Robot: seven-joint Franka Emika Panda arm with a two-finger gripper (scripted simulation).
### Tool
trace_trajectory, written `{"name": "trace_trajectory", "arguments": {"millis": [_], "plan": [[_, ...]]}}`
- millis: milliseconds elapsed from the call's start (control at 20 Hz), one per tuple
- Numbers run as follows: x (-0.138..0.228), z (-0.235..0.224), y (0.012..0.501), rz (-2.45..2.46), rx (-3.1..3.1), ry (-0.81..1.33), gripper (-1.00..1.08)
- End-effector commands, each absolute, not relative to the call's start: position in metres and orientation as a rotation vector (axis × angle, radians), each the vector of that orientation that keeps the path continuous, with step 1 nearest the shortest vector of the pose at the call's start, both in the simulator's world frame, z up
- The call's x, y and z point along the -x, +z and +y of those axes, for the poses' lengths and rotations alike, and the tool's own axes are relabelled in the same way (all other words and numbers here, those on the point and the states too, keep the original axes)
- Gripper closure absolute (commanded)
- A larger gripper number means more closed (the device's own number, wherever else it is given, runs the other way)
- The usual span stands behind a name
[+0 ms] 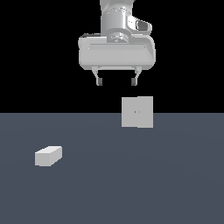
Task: Plug the charger into the wall socket.
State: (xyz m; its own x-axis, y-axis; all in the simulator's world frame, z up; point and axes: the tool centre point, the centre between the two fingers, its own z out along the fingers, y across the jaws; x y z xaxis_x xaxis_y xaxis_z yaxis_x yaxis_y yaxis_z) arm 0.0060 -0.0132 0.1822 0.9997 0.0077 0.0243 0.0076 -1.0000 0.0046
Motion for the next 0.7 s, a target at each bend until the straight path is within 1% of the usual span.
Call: {"name": "trace_trajectory", "arguments": {"millis": [0, 650], "plan": [[-0.006, -0.013, 0.182, 0.012, -3.137, 0.038, -0.92], [0.008, 0.005, 0.168, -0.006, -3.135, 0.102, -0.92]]}}
